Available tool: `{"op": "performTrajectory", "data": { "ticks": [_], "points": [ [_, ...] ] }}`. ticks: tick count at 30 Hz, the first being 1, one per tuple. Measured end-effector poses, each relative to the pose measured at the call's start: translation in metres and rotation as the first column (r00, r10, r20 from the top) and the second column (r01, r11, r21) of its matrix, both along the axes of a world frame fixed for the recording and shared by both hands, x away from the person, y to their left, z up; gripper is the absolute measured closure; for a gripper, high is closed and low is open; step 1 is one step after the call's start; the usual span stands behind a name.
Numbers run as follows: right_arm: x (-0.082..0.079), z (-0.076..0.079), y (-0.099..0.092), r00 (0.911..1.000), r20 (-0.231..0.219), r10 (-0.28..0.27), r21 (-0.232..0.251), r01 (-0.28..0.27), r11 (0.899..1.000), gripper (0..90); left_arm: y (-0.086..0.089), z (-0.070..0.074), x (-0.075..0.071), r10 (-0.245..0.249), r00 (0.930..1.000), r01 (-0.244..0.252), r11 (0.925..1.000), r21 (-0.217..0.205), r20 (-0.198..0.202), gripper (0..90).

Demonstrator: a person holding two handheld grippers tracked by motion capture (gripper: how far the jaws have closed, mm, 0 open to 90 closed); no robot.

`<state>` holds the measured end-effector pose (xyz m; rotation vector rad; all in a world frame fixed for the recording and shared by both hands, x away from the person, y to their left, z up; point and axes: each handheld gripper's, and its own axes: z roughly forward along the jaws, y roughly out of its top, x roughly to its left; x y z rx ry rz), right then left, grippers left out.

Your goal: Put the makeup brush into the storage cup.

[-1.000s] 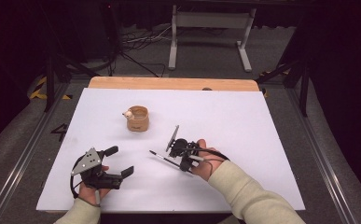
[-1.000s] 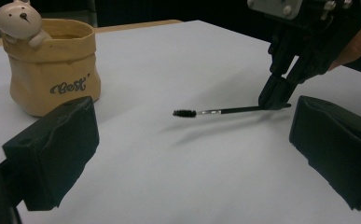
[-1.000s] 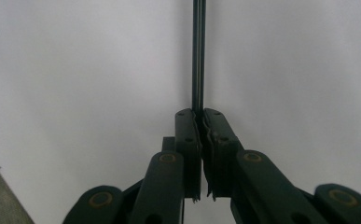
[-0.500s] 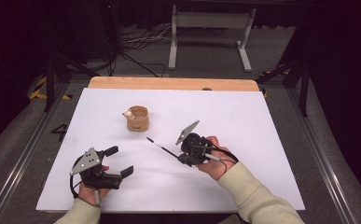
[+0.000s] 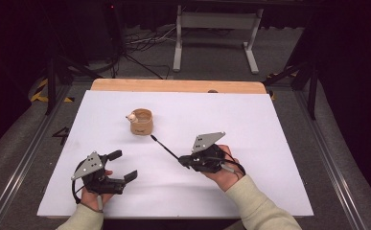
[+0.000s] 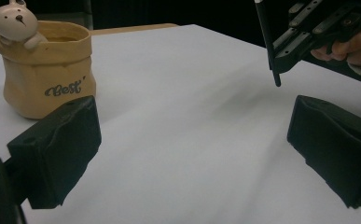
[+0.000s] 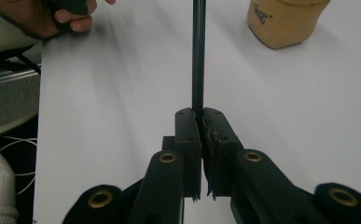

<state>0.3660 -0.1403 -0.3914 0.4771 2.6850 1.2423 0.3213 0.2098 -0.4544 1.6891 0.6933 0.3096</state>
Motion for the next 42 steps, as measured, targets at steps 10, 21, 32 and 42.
{"op": "performTrajectory", "data": {
  "ticks": [10,21,32,42],
  "points": [
    [-0.006,-0.024,-0.014,0.9979,0.062,0.021,0.192,-0.032,0.981,85.5,-0.001,-0.001,0.001,0.002,1.0,-0.002,1.0,0.005,-0.005,3.4],
    [-0.012,-0.037,-0.022,0.9954,0.095,-0.009,0.312,-0.021,0.95,85.5,0.001,0.001,0.001,-0.002,1.0,0.002,1.0,-0.002,-0.004,3.3],
    [-0.015,-0.041,-0.023,0.99,0.135,-0.041,0.348,-0.008,0.938,85.5,-0.001,0.013,0.001,-0.021,0.9995,0.022,0.9991,-0.037,0.024,3.1],
    [-0.015,-0.043,-0.023,0.9912,0.124,-0.046,0.355,-0.002,0.935,85.3,-0.012,0.033,0.004,-0.071,0.9966,0.075,0.9915,-0.106,0.042,3.8]
  ]
}}
